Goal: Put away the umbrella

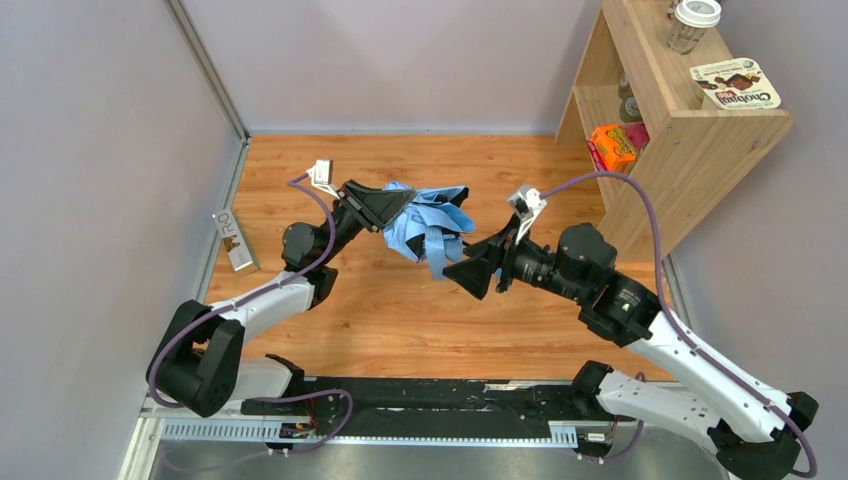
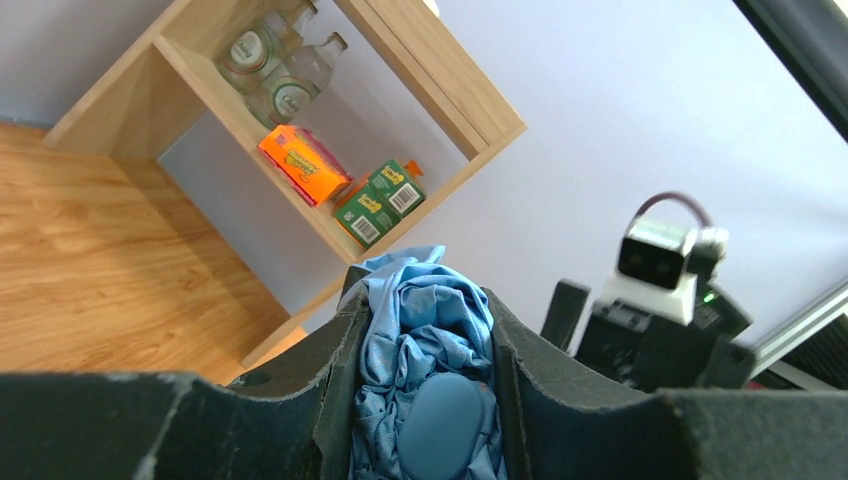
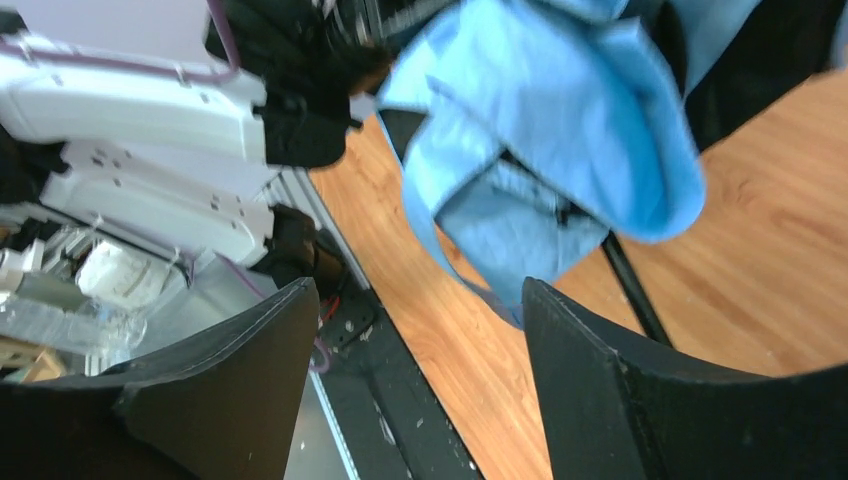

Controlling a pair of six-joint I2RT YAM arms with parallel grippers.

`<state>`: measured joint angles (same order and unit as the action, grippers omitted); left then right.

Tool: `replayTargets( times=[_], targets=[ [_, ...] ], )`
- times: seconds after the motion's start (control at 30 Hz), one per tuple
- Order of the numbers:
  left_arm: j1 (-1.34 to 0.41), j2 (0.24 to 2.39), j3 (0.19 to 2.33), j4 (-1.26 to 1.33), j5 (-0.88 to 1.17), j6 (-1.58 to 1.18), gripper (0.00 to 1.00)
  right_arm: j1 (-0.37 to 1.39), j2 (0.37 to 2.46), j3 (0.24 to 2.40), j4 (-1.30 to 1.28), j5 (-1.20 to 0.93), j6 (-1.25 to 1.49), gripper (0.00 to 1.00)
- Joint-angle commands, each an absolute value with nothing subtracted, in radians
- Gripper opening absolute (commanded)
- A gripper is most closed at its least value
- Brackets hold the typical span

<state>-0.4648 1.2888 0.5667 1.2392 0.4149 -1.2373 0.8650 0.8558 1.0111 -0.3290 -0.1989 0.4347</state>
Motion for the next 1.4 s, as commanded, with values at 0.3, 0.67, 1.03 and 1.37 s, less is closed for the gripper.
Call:
replayTargets(
  times=[0.3,0.67,1.03,1.37],
  targets=[
    [-0.469,1.289,0.603,1.462,0.334,-1.419,0.00,0.862,0.906,0.681,0.219,-0.256,0.339,0.90],
    [-0.469,1.315,0.643,1.463,0.304,-1.434,0.00,0.887,0.930,0.698,0.319,-0.368,0.370,0.55],
    [-0.468,1.293,0.680,1.459,0.296,-1.134,0.00,0.894,0.926,0.785,0.215,-0.566,0.509,0.00],
    [-0.474,1.319,0.719,1.460,0.218,-0.940,0.00,0.974,1.153,0.985,0.322,-0.721,0.833,0.00]
  ],
)
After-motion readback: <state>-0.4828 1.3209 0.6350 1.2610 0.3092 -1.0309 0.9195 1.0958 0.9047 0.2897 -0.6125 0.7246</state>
